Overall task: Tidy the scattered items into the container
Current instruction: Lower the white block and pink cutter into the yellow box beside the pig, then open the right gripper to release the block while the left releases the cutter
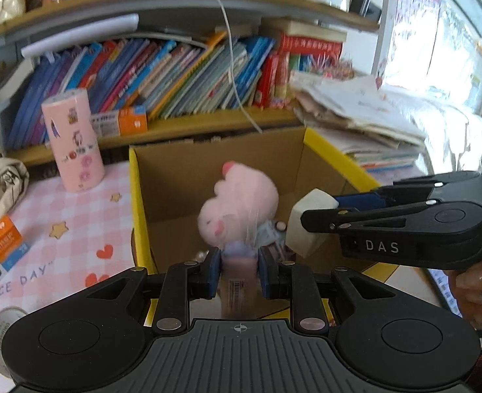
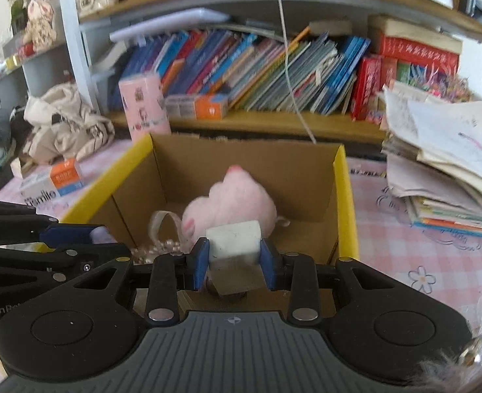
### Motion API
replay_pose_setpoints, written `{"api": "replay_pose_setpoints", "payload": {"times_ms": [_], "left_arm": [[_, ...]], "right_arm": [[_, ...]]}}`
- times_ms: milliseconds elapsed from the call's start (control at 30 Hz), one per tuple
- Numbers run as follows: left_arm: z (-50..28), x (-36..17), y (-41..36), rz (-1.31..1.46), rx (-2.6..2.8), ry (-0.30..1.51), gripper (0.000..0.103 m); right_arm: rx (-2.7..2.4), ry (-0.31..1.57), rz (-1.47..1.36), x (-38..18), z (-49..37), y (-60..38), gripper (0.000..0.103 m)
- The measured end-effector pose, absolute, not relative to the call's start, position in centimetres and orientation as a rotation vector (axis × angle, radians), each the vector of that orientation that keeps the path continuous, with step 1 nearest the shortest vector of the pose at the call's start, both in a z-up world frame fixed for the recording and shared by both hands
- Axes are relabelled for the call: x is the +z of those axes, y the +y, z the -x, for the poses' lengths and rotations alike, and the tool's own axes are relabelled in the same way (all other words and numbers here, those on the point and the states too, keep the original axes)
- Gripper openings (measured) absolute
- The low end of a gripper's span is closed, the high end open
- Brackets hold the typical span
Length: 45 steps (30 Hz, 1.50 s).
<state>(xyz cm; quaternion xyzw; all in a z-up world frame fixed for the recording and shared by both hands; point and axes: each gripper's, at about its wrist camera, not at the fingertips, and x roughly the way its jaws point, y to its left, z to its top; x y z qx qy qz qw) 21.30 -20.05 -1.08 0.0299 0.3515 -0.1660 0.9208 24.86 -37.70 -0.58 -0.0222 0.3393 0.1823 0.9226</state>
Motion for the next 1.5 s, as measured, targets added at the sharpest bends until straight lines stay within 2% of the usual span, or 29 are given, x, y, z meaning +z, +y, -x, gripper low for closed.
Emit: {"api": "replay_pose_setpoints", "payload": {"times_ms": [333,433,500,567,633,733,767,800,833,933,1500], "left_arm": [[-22.1,-2.0,-20.7,-0.102,-0.332,0.756,0.023],[-22.0,-2.0,-20.7,-0.111,-0.325,0.751,0.026],[-22.0,-2.0,-20.7,-0.110,-0.317,0.751,0.031],[-21.9,-1.9,-20.5,-0.101,-0.301,0.747,0.048],[-21.7,-1.7,-20.4,-0.097,-0.291,0.734,0.057],[-21.5,-1.5,-20.3,-0.103,-0.269,0.720,0.064],[-21.4,-1.4,-20.3,-0.098,-0.270,0.716,0.065],[-21.3,-1.3,-20.2,-0.095,-0.266,0.710,0.067],[-21.1,-1.2,-20.1,-0.096,-0.252,0.703,0.074],[-20.6,-0.8,-20.1,-0.091,-0.254,0.682,0.079],[-17.0,0.2,-19.7,-0.100,-0.237,0.606,0.086]], "right_arm": [[0.405,0.718,0.097,-1.6,-26.0,-37.0,0.035],[0.403,0.727,0.112,-1.9,-26.2,-36.8,0.038],[0.396,0.740,0.111,-2.1,-26.3,-36.8,0.045],[0.394,0.746,0.099,-2.2,-26.3,-37.0,0.049],[0.401,0.741,0.091,-2.0,-26.2,-37.0,0.053],[0.394,0.727,0.093,-1.8,-25.9,-37.0,0.053],[0.391,0.721,0.092,-1.7,-25.8,-37.1,0.056],[0.380,0.713,0.095,-1.5,-25.6,-37.1,0.063],[0.365,0.704,0.097,-1.4,-25.5,-37.2,0.066],[0.356,0.694,0.079,-1.1,-25.2,-37.6,0.069],[0.313,0.624,0.087,0.2,-21.5,-37.5,0.080]]}}
